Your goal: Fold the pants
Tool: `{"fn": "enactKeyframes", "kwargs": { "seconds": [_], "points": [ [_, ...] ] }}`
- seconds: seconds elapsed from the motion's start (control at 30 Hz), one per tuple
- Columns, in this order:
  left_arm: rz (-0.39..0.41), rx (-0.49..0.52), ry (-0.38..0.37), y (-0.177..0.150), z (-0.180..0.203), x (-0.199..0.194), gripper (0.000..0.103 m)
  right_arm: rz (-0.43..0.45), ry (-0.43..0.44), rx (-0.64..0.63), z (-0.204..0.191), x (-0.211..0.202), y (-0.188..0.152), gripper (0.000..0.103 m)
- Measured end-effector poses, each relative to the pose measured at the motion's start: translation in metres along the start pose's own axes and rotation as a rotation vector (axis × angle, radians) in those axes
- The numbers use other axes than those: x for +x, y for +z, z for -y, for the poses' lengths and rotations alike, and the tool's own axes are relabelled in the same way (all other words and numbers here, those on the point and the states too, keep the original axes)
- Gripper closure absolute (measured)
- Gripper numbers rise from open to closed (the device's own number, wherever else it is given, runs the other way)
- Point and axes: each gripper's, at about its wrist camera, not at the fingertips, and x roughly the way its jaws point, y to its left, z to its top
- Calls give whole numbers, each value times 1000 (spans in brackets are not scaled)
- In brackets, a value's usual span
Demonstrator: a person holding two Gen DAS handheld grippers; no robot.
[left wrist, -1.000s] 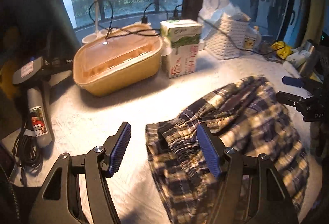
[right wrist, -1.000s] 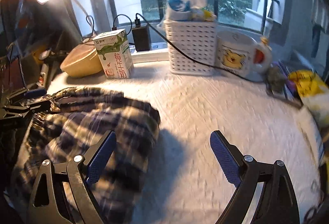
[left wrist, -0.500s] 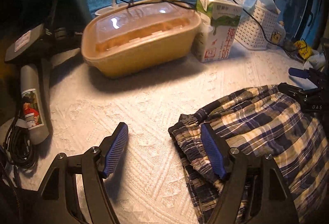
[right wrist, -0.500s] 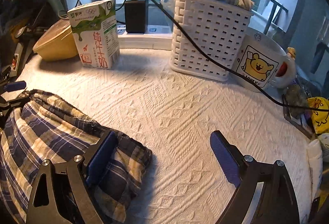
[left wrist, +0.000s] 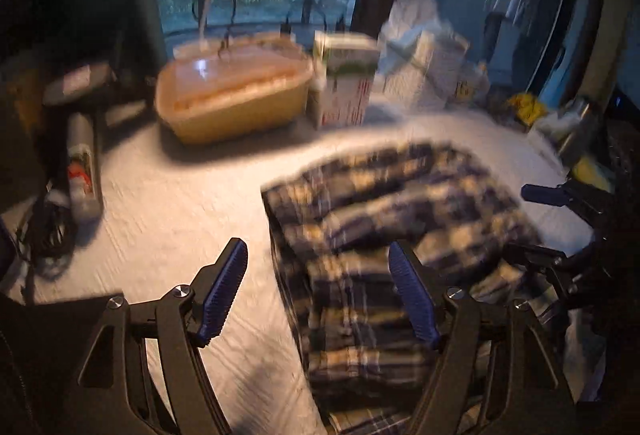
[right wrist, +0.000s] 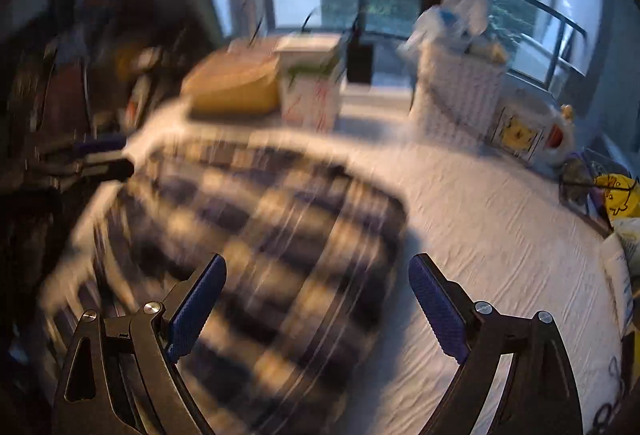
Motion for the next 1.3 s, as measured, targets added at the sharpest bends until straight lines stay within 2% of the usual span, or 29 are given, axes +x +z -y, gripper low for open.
{"fn": "enactKeyframes", "kwargs": {
  "seconds": [0.07,0.1,0.13,0.3,0.43,0.5,0.57,0.73,0.87,0.93,1.0,1.07,1.17,1.23,1.3],
  "points": [
    [-89,-8,40,-11,-5,24,28,-58,-39,-28,-7,10,-17,9],
    [-108,-7,56,-14,-7,31,27,-82,-58,-39,-10,13,-25,9],
    [-82,12,61,-17,-6,29,26,-97,-60,-37,-9,15,-33,10],
    [-75,40,117,-13,2,17,26,-97,-74,23,6,-3,-55,10],
    [-3,68,145,-17,13,-15,26,-84,-117,60,14,-26,-68,9],
    [53,114,126,-25,28,-40,26,-57,-112,78,12,-43,-72,9],
    [68,148,74,-38,43,-56,26,-10,-80,71,3,-59,-73,9],
    [-18,177,12,-77,70,-60,26,11,0,6,-38,-69,-78,9],
    [-97,145,50,-106,75,-44,26,-18,35,-22,-65,-58,-87,9],
    [-118,130,68,-115,72,-41,26,-33,21,-56,-76,-54,-95,9],
    [-105,115,63,-122,68,-44,25,-45,-22,-120,-84,-49,-106,10],
    [-100,104,71,-125,65,-46,19,-49,-30,-133,-81,-47,-113,10],
    [-97,94,60,-131,59,-53,18,-48,-18,-107,-70,-52,-118,10],
    [-99,97,75,-133,56,-55,11,-51,13,-71,-60,-54,-122,10],
    [-105,88,73,-135,50,-58,10,-64,42,-31,-50,-55,-127,10]
  ]
}}
